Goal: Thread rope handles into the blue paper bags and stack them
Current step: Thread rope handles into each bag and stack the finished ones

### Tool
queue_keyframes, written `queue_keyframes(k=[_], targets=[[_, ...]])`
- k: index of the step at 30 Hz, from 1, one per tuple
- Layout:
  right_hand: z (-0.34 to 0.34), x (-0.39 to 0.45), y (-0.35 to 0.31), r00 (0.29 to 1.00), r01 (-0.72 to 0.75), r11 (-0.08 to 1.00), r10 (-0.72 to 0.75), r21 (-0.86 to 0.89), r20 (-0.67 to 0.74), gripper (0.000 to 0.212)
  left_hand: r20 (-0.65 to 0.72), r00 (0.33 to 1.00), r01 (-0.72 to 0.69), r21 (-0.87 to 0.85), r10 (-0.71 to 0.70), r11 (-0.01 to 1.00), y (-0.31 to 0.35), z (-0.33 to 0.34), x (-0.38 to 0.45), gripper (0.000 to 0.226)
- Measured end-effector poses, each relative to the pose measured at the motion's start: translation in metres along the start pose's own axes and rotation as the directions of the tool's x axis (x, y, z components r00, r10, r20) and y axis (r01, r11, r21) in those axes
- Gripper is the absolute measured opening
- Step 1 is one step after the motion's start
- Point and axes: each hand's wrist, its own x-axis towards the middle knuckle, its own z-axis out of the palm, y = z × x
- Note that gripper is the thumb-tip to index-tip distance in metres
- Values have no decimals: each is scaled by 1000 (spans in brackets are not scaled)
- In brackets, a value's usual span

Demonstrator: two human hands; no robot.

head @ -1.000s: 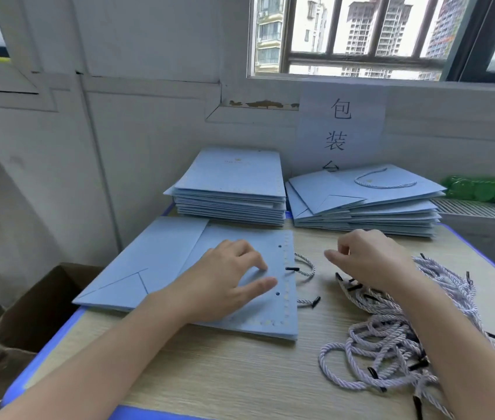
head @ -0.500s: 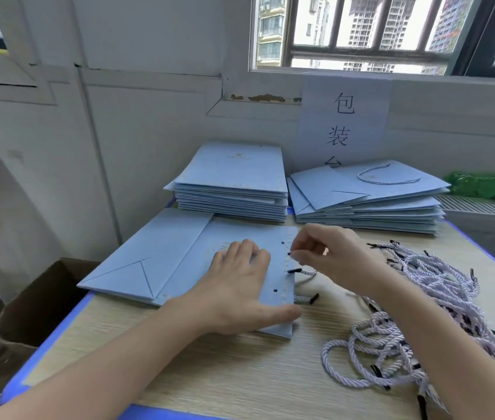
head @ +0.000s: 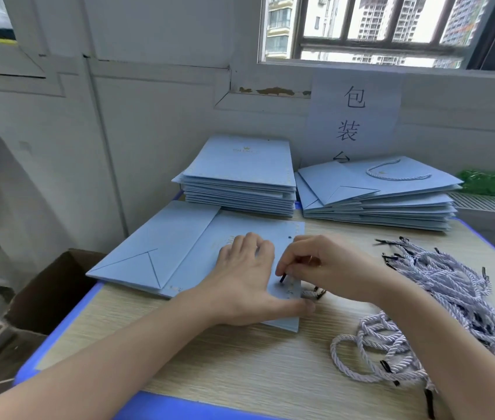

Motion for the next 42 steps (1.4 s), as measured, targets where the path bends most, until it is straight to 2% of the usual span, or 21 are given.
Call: queue_keyframes(k=[8,11,15,18,20,23,25,27,28,30,32,34,36,39,42], targets=[[4,0,-2,994,108,986,-110,-124,-5,18,5,1000,-7,-66,7,998,1,-1,0,75],[8,1,-5,990,132,988,-135,-85,-35,16,9,1000,17,-151,-15,988,1,-3,-1,67],[9,1,-5,997,62,997,-60,45,-54,17,32,999,40,-243,-33,969,1,-6,0,75],[9,1,-6,993,116,992,-117,-52,1,14,52,997,73,-303,-60,950,1,-7,0,68],[7,0,-7,992,122,988,-120,-91,23,21,77,995,89,-339,-67,937,2,-10,0,66],[-2,-3,-6,992,88,994,-92,-60,-83,32,105,990,132,-410,-97,902,1,-18,0,55],[-9,-6,-3,968,85,996,-85,-10,-237,30,105,987,154,-454,-119,878,-3,-25,0,53],[-16,-10,-2,947,74,994,-43,85,-317,28,66,989,147,-474,-131,868,-6,-30,0,54],[-18,-11,-2,953,62,988,-16,144,-303,27,39,989,141,-490,-140,860,-9,-31,0,51],[-17,-11,-6,982,7,979,32,205,-185,24,4,988,135,-530,-157,837,-13,-32,-1,45],[-9,-9,-7,998,-51,986,55,160,-23,18,-6,988,123,-558,-152,821,-15,-32,0,41],[2,-6,-8,994,-95,987,87,127,68,25,-14,990,110,-562,-142,819,-14,-33,0,39],[8,-4,-8,991,-130,976,122,175,56,31,-15,990,106,-551,-137,828,-13,-33,0,34],[13,0,-7,986,-162,937,168,311,10,23,-9,992,105,-525,-129,845,-13,-32,0,33],[15,2,-8,979,-199,903,198,380,40,23,0,993,99,-494,-114,864,-14,-29,1,26]])
